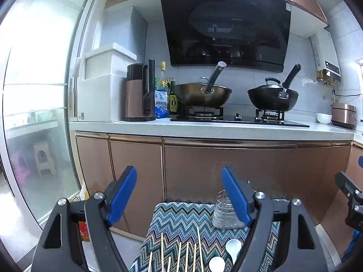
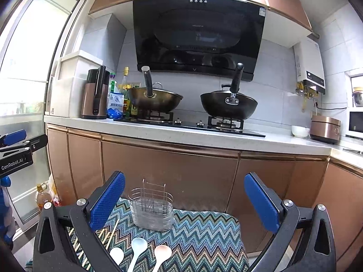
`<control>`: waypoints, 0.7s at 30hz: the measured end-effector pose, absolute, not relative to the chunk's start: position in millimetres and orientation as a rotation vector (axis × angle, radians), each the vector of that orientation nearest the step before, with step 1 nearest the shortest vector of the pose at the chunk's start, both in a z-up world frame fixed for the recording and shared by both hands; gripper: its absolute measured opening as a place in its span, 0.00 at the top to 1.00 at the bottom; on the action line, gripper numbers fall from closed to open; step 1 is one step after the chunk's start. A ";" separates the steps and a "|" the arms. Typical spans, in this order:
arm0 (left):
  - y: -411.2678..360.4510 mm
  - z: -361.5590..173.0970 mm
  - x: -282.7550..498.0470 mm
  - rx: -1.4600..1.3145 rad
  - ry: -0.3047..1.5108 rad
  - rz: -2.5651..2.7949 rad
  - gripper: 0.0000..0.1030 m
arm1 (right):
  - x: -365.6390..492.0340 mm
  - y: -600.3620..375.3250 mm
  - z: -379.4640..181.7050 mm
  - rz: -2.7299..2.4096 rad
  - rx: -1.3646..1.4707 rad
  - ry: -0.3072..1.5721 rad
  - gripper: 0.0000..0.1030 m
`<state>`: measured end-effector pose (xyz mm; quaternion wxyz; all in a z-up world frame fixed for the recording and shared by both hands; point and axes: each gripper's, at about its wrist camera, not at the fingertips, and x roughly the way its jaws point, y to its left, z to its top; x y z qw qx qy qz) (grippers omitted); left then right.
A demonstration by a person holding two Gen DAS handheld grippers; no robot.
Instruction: Organize utensils
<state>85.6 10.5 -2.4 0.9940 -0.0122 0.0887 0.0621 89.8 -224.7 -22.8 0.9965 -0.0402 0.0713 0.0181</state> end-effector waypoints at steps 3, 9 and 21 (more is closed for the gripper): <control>13.3 -5.9 92.4 -0.046 0.183 0.119 0.26 | 99.0 -222.9 -25.5 0.042 -0.084 0.154 0.00; 17.8 -11.5 110.8 -0.055 0.206 0.104 0.26 | 116.6 -219.9 -30.7 0.057 -0.096 0.177 0.00; 36.6 -40.2 152.6 -0.061 0.372 0.054 0.26 | 150.8 -222.0 -58.1 0.156 -0.126 0.292 0.04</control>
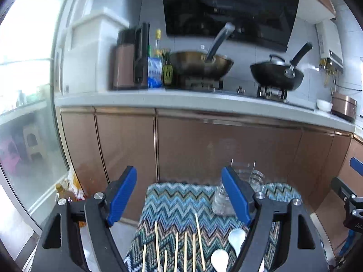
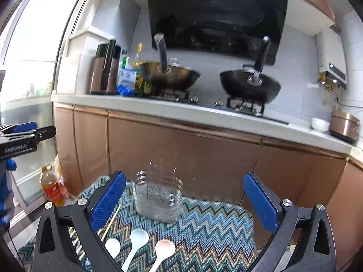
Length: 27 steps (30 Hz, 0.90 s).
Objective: Organize utensils
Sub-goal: 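Grasp a chopstick with the left tool while the right tool grasps the pink spoon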
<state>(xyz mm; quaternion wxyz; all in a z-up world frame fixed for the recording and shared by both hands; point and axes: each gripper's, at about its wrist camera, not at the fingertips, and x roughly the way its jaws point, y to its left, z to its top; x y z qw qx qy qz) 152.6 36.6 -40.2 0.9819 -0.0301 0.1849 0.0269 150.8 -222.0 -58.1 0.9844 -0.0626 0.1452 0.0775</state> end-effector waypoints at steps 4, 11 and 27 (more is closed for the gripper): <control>51.2 -64.9 170.3 -0.102 0.502 -0.022 0.26 | 170.7 -237.2 -85.7 0.227 -0.092 0.408 0.13; 74.8 -130.6 213.7 -0.270 0.816 -0.180 0.27 | 202.3 -254.5 -142.6 0.360 -0.008 0.613 0.35; 71.2 -234.3 287.0 -0.276 1.177 -0.163 0.59 | 284.2 -253.1 -260.5 0.532 0.098 1.009 0.62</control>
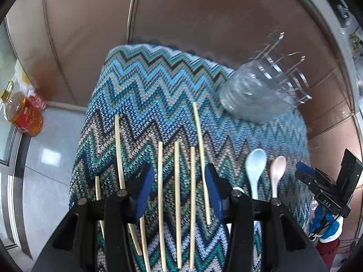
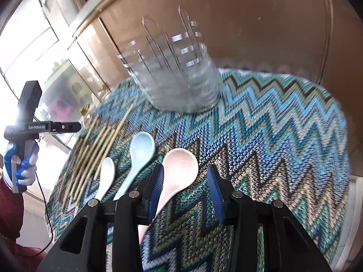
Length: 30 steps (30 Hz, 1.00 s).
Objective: Organize utensils
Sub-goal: 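Grasp a chopstick with the left tool while the right tool grasps the pink spoon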
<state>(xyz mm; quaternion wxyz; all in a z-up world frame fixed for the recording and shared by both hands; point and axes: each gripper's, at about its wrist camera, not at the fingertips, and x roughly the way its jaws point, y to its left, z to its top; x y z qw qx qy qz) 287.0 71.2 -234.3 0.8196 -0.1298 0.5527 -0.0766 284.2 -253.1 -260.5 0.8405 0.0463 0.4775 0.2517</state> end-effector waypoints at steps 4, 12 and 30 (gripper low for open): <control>69.8 -245.6 298.1 -0.242 1.223 -0.139 0.63 | 294.4 -250.0 -272.1 0.543 0.080 1.042 0.62; 67.7 -270.2 317.4 -0.228 1.300 -0.128 0.81 | 303.5 -245.4 -279.7 0.571 0.065 1.076 0.62; 64.6 -290.5 329.7 -0.204 1.370 -0.120 0.91 | 347.2 -245.1 -300.3 0.674 0.119 1.162 0.77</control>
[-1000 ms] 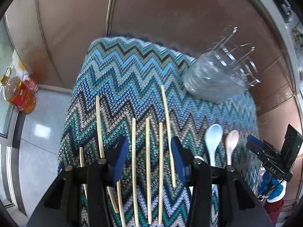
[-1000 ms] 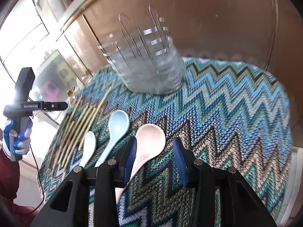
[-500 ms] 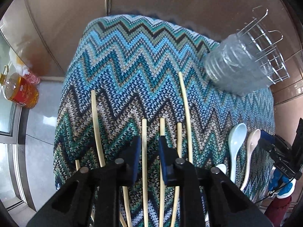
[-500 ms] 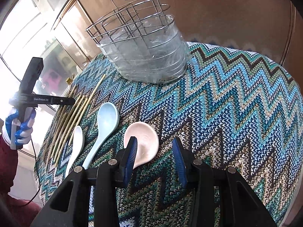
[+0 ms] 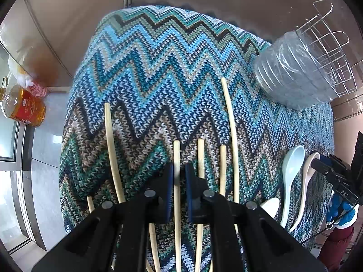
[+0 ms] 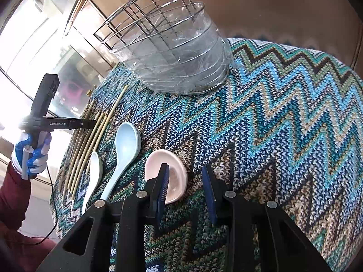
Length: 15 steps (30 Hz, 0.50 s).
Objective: Organize utensils
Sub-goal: 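Grasp a chopstick with the left tool while the right tool grasps the pink spoon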
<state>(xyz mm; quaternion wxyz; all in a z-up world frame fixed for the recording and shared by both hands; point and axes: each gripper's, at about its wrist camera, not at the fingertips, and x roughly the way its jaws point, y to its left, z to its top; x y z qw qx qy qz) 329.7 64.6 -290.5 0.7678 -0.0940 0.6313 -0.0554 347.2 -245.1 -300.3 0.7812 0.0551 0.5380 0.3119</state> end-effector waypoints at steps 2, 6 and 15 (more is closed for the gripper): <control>62.9 -290.6 329.9 -0.195 1.373 -0.117 0.92 | 352.5 -242.3 -301.6 0.697 0.119 1.167 0.86; 59.1 -291.0 334.8 -0.208 1.378 -0.101 0.96 | 358.9 -233.0 -302.1 0.719 0.064 1.151 0.93; 73.5 -266.2 317.5 -0.235 1.273 -0.082 0.96 | 325.2 -229.3 -256.4 0.646 -0.015 1.038 0.94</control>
